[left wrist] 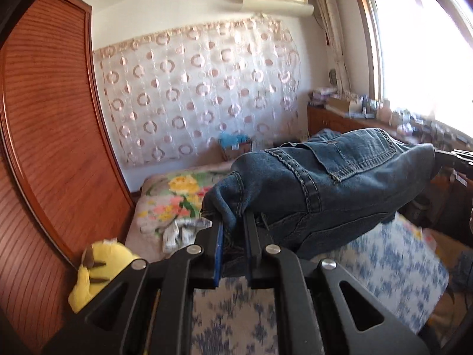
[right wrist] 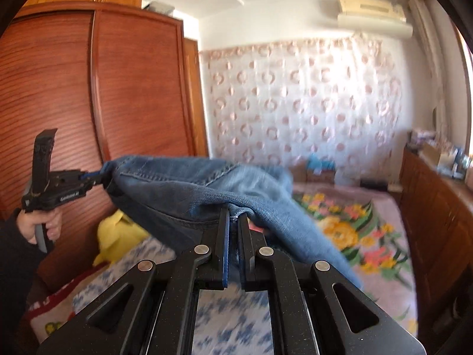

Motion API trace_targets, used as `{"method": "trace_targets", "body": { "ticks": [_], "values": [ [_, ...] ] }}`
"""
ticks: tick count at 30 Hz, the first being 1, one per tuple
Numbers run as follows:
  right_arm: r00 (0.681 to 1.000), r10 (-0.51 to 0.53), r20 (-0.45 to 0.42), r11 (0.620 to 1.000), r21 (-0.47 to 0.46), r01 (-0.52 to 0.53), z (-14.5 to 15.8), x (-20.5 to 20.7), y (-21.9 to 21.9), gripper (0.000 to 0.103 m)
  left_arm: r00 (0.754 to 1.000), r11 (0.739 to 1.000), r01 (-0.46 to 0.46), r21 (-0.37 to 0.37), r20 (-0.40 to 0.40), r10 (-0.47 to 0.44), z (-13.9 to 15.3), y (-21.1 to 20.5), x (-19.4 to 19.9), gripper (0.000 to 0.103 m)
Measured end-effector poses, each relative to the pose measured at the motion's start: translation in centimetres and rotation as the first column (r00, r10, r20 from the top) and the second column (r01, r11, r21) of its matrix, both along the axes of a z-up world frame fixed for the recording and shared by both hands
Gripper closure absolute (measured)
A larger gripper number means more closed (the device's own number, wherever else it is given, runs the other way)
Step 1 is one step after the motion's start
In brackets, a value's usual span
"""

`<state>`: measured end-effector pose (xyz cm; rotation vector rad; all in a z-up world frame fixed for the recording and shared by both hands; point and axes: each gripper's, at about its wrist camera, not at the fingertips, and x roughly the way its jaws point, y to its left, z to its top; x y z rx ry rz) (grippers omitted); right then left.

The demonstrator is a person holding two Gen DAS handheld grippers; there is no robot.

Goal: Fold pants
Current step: 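Lift the jeans with both grippers, raising the held edge off the bed, then lower the blue jeans onto the bed and open both grippers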

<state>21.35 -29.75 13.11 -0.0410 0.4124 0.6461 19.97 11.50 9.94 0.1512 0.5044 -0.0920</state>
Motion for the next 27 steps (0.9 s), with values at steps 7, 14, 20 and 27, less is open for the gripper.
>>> {"method": "trace_targets", "body": {
  "ticks": [7,14,20,27],
  "values": [
    [0.961,0.076,-0.266,0.996,-0.016,-0.084,-15.6,-5.0,2.6,0.101,0.973,0.998,-0.043,-0.038,-0.230,0.033,-14.8,2.3,-5.5,0.095],
    [0.925,0.101,-0.367,0.993,-0.026,-0.118,-21.2,-8.7,2.8,0.101,0.966,0.994,-0.047,-0.098,-0.259,0.020,-18.6,1.5,-11.3,0.095],
    [0.916,0.095,-0.389,0.992,-0.043,-0.121,-22.6,-9.2,1.8,0.101,0.959,0.989,-0.050,-0.140,-0.282,0.009,-20.2,1.1,-14.0,0.095],
    [0.916,0.085,-0.392,0.990,-0.067,-0.121,-22.8,-9.4,1.3,0.101,0.962,0.985,-0.051,-0.166,-0.273,0.004,-20.0,1.3,-14.6,0.091]
  ]
}}
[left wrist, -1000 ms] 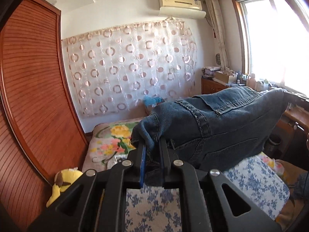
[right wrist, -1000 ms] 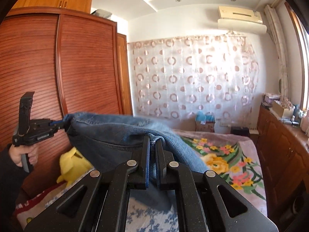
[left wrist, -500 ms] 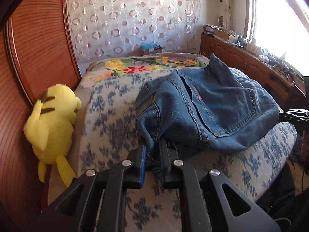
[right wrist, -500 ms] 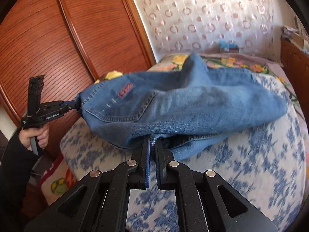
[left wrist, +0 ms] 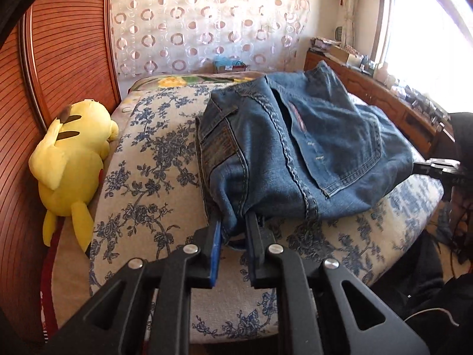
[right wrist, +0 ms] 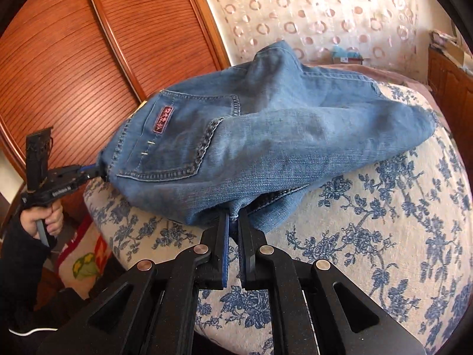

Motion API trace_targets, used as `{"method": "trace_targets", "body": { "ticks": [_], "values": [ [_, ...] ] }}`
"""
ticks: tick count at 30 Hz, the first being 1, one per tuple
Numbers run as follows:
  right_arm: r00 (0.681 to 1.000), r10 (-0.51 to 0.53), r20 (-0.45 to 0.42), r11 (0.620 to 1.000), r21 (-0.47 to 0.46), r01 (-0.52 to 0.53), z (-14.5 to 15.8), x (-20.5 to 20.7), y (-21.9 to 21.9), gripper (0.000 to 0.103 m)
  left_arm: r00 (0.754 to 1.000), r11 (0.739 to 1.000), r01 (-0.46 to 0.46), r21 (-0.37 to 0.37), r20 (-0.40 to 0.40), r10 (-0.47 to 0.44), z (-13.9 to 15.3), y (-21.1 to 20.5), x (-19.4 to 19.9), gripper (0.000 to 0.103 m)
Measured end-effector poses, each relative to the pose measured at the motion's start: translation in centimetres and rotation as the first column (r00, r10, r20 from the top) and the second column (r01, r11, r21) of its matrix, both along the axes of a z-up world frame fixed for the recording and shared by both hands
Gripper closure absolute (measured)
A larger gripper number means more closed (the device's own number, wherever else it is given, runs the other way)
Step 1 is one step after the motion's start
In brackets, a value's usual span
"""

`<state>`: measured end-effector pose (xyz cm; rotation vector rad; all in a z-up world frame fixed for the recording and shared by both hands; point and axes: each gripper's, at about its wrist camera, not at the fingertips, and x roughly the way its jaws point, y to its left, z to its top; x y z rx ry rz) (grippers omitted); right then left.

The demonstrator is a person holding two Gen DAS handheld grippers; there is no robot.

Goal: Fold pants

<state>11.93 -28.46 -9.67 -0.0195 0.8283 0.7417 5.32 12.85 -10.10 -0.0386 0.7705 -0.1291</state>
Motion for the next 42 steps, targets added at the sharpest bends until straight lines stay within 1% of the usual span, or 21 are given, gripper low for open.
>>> {"method": "trace_targets", "body": {
  "ticks": [3,7,8,10,11,12,14,17,19,21,24,28,30,32,33,36,39,42],
  "values": [
    [1.000,0.001,0.009,1.000,-0.024,-0.001,0.2,-0.4,-0.1,0.099,1.000,1.000,0.014,0.015,0.027,-0.014,1.1,-0.1,-0.5,0.087],
    [1.000,-0.015,0.027,1.000,-0.025,0.016,1.5,-0.6,-1.2,0.096,0.998,1.000,0.015,0.002,0.057,-0.015,2.4,0.6,-1.5,0.084],
    [0.999,-0.018,0.041,0.999,-0.029,0.020,2.0,-0.7,-1.4,0.094,0.998,1.000,0.011,0.004,0.068,-0.011,2.8,0.8,-1.8,0.082],
    [0.997,-0.023,0.070,0.999,-0.032,0.026,2.9,-0.7,-1.8,0.089,0.995,1.000,-0.001,0.003,0.098,0.001,4.0,1.3,-2.6,0.076],
    [0.996,-0.025,0.080,0.999,-0.033,0.028,3.4,-0.6,-1.8,0.085,0.993,1.000,-0.010,0.007,0.114,0.009,4.6,1.5,-2.8,0.069],
    [0.996,-0.027,0.089,0.999,-0.033,0.031,3.7,-0.5,-1.8,0.078,0.992,1.000,-0.017,0.012,0.124,0.015,4.9,1.7,-3.0,0.063],
    [0.992,-0.041,0.122,0.998,-0.042,0.046,4.5,0.1,-1.3,0.068,0.988,0.999,-0.027,0.017,0.150,0.024,5.8,1.9,-2.8,0.060],
    [0.986,-0.048,0.159,0.998,-0.040,0.055,5.1,1.2,-0.2,0.064,0.986,0.999,-0.036,0.025,0.161,0.032,6.5,2.4,-1.3,0.056],
    [0.984,-0.049,0.172,0.998,-0.028,0.055,5.1,2.1,0.9,0.062,0.986,0.999,-0.036,0.026,0.163,0.031,6.5,2.5,0.2,0.056],
    [0.983,-0.048,0.179,0.998,-0.034,0.055,4.8,3.3,2.0,0.061,0.988,0.999,-0.033,0.021,0.149,0.029,6.2,2.6,1.8,0.056],
    [0.989,-0.040,0.146,0.996,-0.068,0.050,3.1,5.3,3.5,0.061,0.992,1.000,-0.026,0.012,0.124,0.024,5.4,2.6,4.9,0.056],
    [0.996,-0.038,0.078,0.982,-0.181,0.052,-0.4,6.9,4.1,0.061,0.996,1.000,0.004,0.016,0.085,-0.006,4.1,2.2,8.0,0.056],
    [0.998,-0.048,0.047,0.975,-0.214,0.057,-1.6,7.2,3.8,0.061,0.998,1.000,0.011,0.017,0.068,-0.012,3.5,2.1,9.3,0.056],
    [0.998,-0.063,-0.001,0.975,-0.213,0.062,-2.7,7.7,2.8,0.061,0.999,1.000,0.010,0.013,0.051,-0.011,2.9,2.3,10.6,0.056],
    [0.998,-0.067,-0.011,0.977,-0.205,0.063,-2.9,7.7,2.4,0.061,0.999,1.000,0.013,0.009,0.043,-0.014,2.8,2.4,11.3,0.056],
    [0.998,-0.059,-0.020,0.981,-0.189,0.054,-3.1,7.7,1.7,0.061,1.000,1.000,0.023,0.004,0.021,-0.023,2.3,2.7,13.3,0.056],
    [0.998,-0.055,-0.025,0.980,-0.193,0.049,-3.0,8.0,1.9,0.061,0.999,0.999,0.039,0.006,-0.018,-0.039,1.5,2.8,15.7,0.056],
    [0.998,-0.057,-0.039,0.984,-0.173,0.049,-2.7,8.5,1.6,0.061,0.994,0.997,0.076,-0.027,-0.077,-0.078,0.3,2.8,18.0,0.056]
  ]
}}
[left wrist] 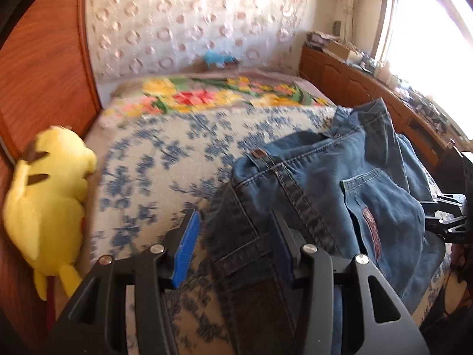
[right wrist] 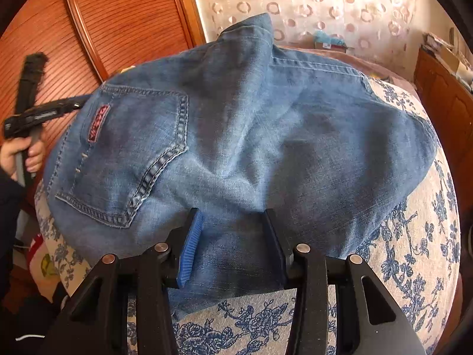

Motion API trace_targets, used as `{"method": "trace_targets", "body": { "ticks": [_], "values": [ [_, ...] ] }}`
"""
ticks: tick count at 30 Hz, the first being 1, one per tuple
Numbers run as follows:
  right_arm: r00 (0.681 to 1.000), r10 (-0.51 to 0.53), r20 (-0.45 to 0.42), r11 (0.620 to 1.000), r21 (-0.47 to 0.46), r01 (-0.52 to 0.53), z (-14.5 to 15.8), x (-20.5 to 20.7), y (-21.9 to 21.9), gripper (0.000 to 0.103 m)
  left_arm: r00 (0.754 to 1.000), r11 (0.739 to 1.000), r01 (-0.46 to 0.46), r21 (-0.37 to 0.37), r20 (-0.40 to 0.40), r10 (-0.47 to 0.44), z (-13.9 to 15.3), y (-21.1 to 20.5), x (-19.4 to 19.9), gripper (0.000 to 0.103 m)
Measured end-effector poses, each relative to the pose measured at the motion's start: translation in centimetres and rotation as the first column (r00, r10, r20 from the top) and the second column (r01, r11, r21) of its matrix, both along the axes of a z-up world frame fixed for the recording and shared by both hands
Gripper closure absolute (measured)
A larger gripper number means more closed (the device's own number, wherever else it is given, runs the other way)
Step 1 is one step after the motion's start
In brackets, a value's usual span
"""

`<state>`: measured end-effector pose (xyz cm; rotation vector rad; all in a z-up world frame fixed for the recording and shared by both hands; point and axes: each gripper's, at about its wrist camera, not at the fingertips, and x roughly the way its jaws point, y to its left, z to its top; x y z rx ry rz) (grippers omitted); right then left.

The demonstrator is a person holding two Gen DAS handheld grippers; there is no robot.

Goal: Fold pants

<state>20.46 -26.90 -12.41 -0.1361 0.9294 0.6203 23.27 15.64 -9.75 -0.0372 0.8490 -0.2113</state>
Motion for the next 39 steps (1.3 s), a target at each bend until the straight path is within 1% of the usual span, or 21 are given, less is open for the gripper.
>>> {"method": "trace_targets", "body": {
  "ticks": [1,3,8,9,10,11,12,14,17,19,21,22,23,24,25,28,31,35,39],
  "values": [
    [1.000,-0.001,-0.001,1.000,0.008,0.001,0.1,0.4,-0.2,0.061,0.999,1.000,0.013,-0.011,-0.030,-0.013,-0.6,-0.1,0.7,0.056],
    [1.000,-0.006,0.001,1.000,0.029,0.006,0.4,0.8,-0.7,0.061,0.998,1.000,0.025,-0.005,-0.061,-0.025,-1.7,-0.4,1.6,0.056],
    [1.000,0.001,-0.008,0.999,0.044,-0.001,0.3,1.6,-1.5,0.061,0.998,1.000,0.019,0.012,-0.060,-0.018,-2.4,-1.1,1.7,0.057],
    [1.000,0.006,-0.009,0.999,0.042,-0.005,0.2,1.6,-1.4,0.061,0.998,1.000,0.024,0.012,-0.056,-0.024,-2.3,-1.2,1.5,0.070],
    [1.000,0.013,-0.008,0.999,0.039,-0.012,0.1,1.6,-1.4,0.060,0.998,0.999,0.036,0.007,-0.054,-0.036,-2.2,-1.4,1.3,0.080],
    [1.000,0.018,-0.005,0.999,0.036,-0.018,0.1,1.6,-1.3,0.060,0.999,0.999,0.028,0.024,-0.046,-0.027,-2.1,-1.5,1.0,0.088],
    [1.000,0.021,-0.001,0.999,0.033,-0.021,0.0,1.6,-1.2,0.060,0.999,0.999,0.021,0.039,-0.029,-0.019,-1.8,-1.7,0.6,0.094],
    [1.000,0.024,0.002,0.999,0.038,-0.024,0.0,1.7,-1.2,0.060,1.000,0.999,0.007,0.050,0.008,-0.007,-0.8,-1.7,-0.4,0.095],
    [1.000,0.026,0.001,0.998,0.049,-0.026,-0.1,1.7,-1.4,0.060,0.997,1.000,0.008,0.015,0.078,-0.009,1.8,-2.0,-2.8,0.096],
    [1.000,0.029,0.004,0.998,0.047,-0.030,-0.1,1.6,-1.5,0.060,0.994,1.000,0.024,-0.005,0.104,-0.024,3.1,-2.3,-4.5,0.097],
    [0.999,0.030,0.009,0.998,0.046,-0.031,-0.1,1.6,-1.5,0.060,0.993,0.999,0.031,-0.019,0.116,-0.028,3.8,-2.9,-5.9,0.097],
    [1.000,0.029,0.008,0.998,0.049,-0.030,-0.1,1.6,-1.5,0.060,0.993,0.998,0.049,-0.040,0.110,-0.044,3.8,-3.4,-6.7,0.097],
    [1.000,0.027,0.007,0.998,0.054,-0.028,-0.2,1.6,-1.6,0.060,0.993,0.997,0.056,-0.048,0.104,-0.050,3.7,-3.8,-7.2,0.098],
    [1.000,0.026,0.006,0.998,0.057,-0.026,-0.2,1.6,-1.6,0.060,0.994,0.996,0.066,-0.053,0.093,-0.061,3.4,-4.3,-7.8,0.101],
    [1.000,0.024,0.006,0.998,0.059,-0.024,-0.2,1.6,-1.6,0.060,0.994,0.995,0.080,-0.059,0.079,-0.075,2.9,-4.8,-8.2,0.101],
    [1.000,0.024,0.010,0.998,0.057,-0.025,-0.2,1.6,-1.8,0.060,0.996,0.995,0.078,-0.070,0.053,-0.074,1.9,-5.7,-9.1,0.102],
    [1.000,0.025,0.014,0.998,0.049,-0.025,-0.2,1.4,-1.7,0.061,0.997,0.996,0.063,-0.062,0.041,-0.061,1.1,-5.7,-9.4,0.102],
    [1.000,0.026,0.017,0.999,0.042,-0.026,-0.1,1.3,-1.6,0.060,0.998,0.998,0.036,-0.042,0.057,-0.033,1.3,-5.0,-9.3,0.102],
    [0.999,0.006,0.040,0.999,0.047,-0.008,0.7,1.3,-1.9,0.060,0.995,1.000,-0.010,-0.008,0.099,0.011,2.2,-4.1,-9.1,0.103]
  ]
}}
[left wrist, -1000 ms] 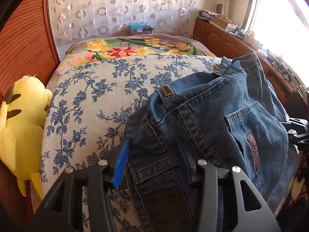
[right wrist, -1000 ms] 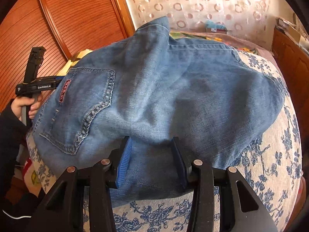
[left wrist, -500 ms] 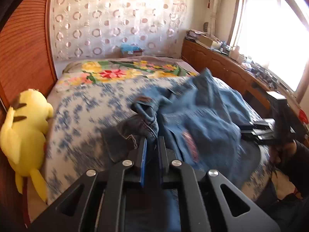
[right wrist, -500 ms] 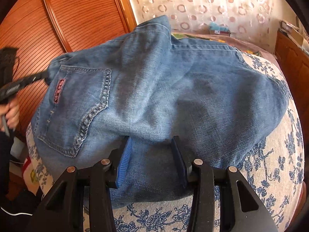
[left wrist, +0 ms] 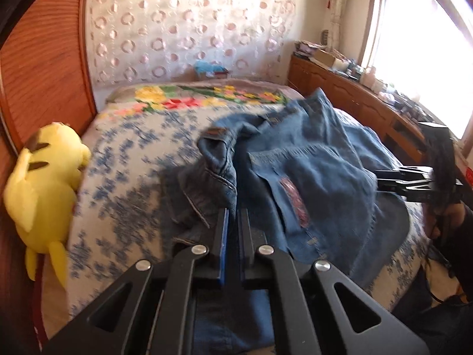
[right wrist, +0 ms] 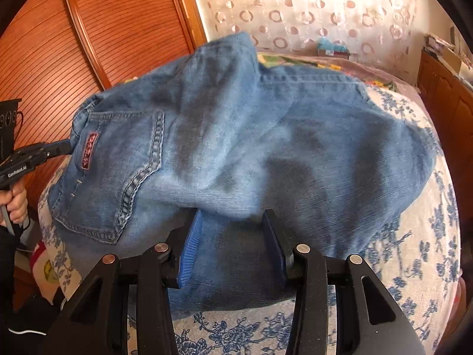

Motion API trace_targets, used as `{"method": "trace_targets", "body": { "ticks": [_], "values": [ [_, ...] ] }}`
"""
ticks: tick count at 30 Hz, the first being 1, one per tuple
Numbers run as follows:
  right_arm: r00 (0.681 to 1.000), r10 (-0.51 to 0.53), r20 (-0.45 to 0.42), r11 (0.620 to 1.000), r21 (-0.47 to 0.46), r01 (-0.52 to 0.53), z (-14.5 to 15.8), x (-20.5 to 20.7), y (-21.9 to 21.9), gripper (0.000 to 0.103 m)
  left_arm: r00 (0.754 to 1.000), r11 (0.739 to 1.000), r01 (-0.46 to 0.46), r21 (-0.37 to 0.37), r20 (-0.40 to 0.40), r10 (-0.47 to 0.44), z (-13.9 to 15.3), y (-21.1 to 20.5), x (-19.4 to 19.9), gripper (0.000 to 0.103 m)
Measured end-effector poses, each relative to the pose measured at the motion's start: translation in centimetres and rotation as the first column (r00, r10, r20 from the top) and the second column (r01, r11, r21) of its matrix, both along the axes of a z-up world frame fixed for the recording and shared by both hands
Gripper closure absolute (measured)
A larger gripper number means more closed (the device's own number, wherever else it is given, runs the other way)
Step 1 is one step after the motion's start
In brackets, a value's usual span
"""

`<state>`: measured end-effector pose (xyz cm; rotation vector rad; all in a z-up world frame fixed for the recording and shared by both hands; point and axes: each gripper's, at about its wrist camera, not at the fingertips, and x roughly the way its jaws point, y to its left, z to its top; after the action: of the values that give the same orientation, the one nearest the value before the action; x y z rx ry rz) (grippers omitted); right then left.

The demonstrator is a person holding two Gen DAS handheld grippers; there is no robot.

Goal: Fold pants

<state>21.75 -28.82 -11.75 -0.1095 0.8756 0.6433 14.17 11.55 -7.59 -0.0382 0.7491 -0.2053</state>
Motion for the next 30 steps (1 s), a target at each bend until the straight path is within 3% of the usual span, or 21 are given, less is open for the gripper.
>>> {"method": "trace_targets", "body": {
  "ticks": [5,12,19,22,27,30],
  "values": [
    [0.993,-0.098,0.059,0.995,0.009,0.098,1.8,1.3,-2.8,0.058,0.993,0.995,-0.097,0.017,0.062,0.096,2.0,3.0,0.8,0.103],
    [0.948,-0.296,0.114,0.953,-0.025,0.301,2.7,4.7,-9.6,0.053,0.983,0.986,-0.163,0.041,0.094,0.159,3.5,5.8,1.4,0.103],
    [0.924,-0.382,0.019,0.924,0.030,0.381,1.7,7.8,-13.6,0.053,0.989,0.991,-0.133,0.007,0.063,0.132,2.9,5.0,2.1,0.101],
    [0.919,-0.394,-0.023,0.918,0.046,0.395,1.0,8.9,-13.9,0.053,0.991,0.993,-0.120,0.009,0.057,0.119,2.6,4.2,2.4,0.092],
    [0.915,-0.394,-0.086,0.911,0.096,0.401,0.4,9.7,-14.1,0.053,0.995,0.996,-0.088,-0.003,0.050,0.088,2.0,2.9,2.9,0.060],
    [0.915,-0.388,-0.115,0.909,0.115,0.400,0.0,10.3,-14.0,0.052,0.997,0.997,-0.071,-0.021,0.040,0.072,1.8,2.2,3.2,0.054]
  ]
}}
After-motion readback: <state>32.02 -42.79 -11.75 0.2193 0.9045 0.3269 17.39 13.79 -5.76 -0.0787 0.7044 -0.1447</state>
